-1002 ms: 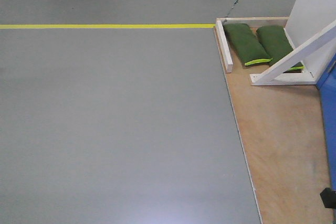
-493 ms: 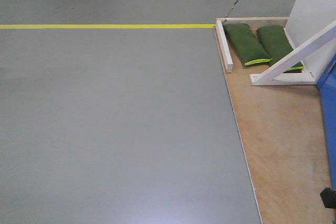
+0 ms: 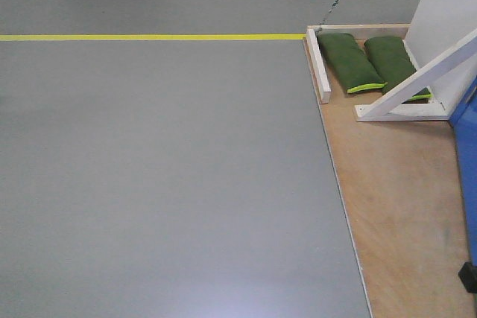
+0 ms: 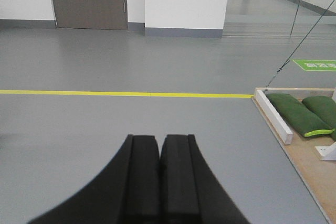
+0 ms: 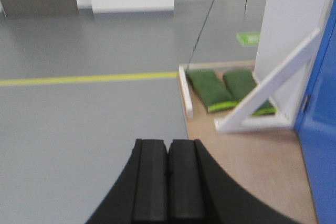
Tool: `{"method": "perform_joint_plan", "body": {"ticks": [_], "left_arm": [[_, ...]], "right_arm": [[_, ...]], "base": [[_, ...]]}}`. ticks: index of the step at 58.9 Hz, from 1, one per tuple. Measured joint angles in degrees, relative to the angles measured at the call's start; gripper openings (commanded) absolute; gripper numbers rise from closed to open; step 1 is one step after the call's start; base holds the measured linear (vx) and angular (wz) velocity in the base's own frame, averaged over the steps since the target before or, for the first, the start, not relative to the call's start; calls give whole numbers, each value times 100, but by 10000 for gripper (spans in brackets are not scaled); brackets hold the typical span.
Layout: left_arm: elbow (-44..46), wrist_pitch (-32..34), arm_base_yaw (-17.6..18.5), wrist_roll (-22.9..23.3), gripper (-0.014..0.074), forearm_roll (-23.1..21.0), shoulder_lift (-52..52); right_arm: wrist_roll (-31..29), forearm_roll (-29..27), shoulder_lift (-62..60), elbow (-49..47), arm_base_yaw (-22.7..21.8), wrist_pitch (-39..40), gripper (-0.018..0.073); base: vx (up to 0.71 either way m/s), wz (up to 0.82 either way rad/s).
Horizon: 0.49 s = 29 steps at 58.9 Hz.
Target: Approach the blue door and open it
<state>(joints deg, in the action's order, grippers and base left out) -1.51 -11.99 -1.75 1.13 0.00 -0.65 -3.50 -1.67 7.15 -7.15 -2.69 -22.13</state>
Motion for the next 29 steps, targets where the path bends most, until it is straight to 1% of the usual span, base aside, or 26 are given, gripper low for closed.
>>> {"method": "perform_joint_plan", "body": {"ticks": [5,7,10,22,29], "left_arm": [[0,0,0,0,73,0,0],[0,0,0,0,73,0,0],[0,0,0,0,73,0,0],[0,0,0,0,73,0,0],[0,0,0,0,73,0,0]], "right_arm": [[0,0,690,-886,0,-592,-1],[0,-8,1044,-1380,0,-825,-1],[0,-38,1450,-1979,0,-1010,-1],[0,-293,2892,-4515,0,-1133,-1],[0,-339,3651,-6062,-9,-1127,-1]], "base": [[0,0],[0,0],[0,0],[0,0],[0,0]]}}
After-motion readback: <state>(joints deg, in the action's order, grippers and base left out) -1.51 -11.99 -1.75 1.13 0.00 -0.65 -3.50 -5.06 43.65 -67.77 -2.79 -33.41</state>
